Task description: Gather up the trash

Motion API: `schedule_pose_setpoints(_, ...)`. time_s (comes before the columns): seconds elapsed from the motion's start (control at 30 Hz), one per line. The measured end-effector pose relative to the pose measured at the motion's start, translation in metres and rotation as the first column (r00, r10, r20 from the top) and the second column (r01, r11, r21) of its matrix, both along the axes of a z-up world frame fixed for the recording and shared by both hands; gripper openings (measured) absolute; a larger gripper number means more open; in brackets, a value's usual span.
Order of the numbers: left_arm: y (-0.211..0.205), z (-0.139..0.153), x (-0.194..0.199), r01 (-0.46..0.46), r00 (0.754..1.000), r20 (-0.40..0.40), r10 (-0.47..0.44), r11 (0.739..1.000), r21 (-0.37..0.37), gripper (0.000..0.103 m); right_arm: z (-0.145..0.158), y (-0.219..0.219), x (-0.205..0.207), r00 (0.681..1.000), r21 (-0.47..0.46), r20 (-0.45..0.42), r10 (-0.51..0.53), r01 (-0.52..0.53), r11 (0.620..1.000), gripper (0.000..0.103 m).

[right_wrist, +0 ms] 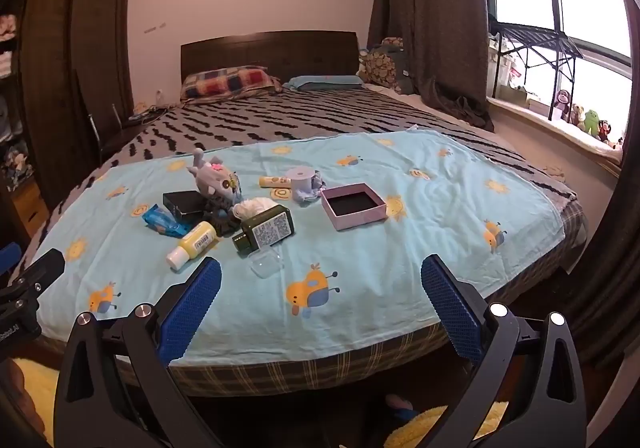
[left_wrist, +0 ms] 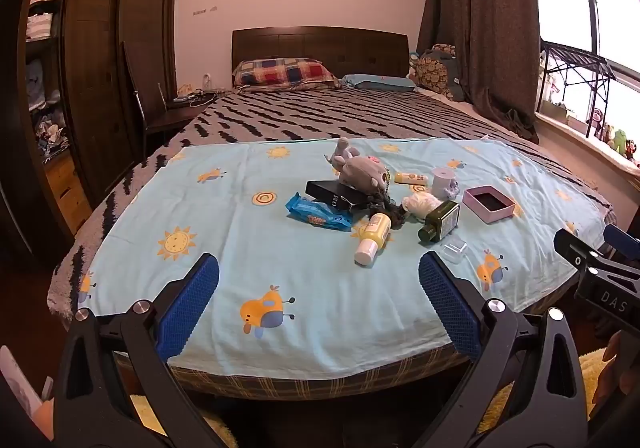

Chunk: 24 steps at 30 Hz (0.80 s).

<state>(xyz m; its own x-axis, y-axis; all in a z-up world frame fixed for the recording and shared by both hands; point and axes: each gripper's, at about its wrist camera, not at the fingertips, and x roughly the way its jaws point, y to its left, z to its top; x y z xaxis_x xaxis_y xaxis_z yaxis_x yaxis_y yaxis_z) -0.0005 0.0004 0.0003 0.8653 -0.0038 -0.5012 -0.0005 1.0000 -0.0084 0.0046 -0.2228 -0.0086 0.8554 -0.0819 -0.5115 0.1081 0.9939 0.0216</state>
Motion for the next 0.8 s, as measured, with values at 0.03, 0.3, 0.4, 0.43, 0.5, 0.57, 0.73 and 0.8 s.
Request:
schedule_pose_setpoints(0.03,-0.0001,0.0,0.0,0.001,1.0,0.0,-0.001,1.0,0.002,0.095,0.0001,-0.0001,0.0,1.0,0.001,-0.001,0.0,0.0,1.0,0.1)
schedule_pose_setpoints(0.3,0.0005,0.0005,0.0007,-0.001,1.0,-0.001,0.001,1.0,0.007,0.095,0.0021,0.0029,-0.0001,1.0,0.006,-0.001,0.005,-0.005,1.0,0.1)
schedule_pose_setpoints(0.4,0.0026,0.0036,-0.0015,-0.001,1.0,0.0,0.001,1.0,0.005,0.095,0.002,0.004,0.0003,1.0,0.005,-0.003,0.003,-0.003,1.0,0.1)
schedule_pose_setpoints(0.43,0.0031,0.0039,-0.0014,0.0,1.0,0.0,0.0,1.0,0.005,0.095,0.0019,0.0043,0.0004,1.0,0.005,-0.004,0.002,-0.002,1.0,0.1)
schedule_pose_setpoints(0.5,0.0041,0.0044,-0.0008,0.0,1.0,-0.003,0.0,1.0,0.005,0.095,0.0017,0.005,0.0007,1.0,0.006,-0.005,0.003,-0.003,1.0,0.1)
schedule_pose_setpoints(0.57,0.0017,0.0045,-0.0007,-0.001,1.0,0.003,0.001,1.0,0.006,0.095,0.0016,0.0054,0.0013,1.0,0.006,-0.005,0.003,-0.003,1.0,0.1)
schedule_pose_setpoints(0.73,0.0016,0.0047,-0.0006,-0.001,1.0,0.004,0.001,1.0,0.007,0.095,-0.0004,0.0021,0.0026,1.0,0.007,0.0,0.009,-0.009,1.0,0.1)
schedule_pose_setpoints(0.8,0.0011,0.0037,0.0008,-0.002,1.0,0.003,0.002,1.0,0.006,0.095,0.0005,0.0036,0.0026,1.0,0.006,0.0,0.008,-0.008,1.0,0.1)
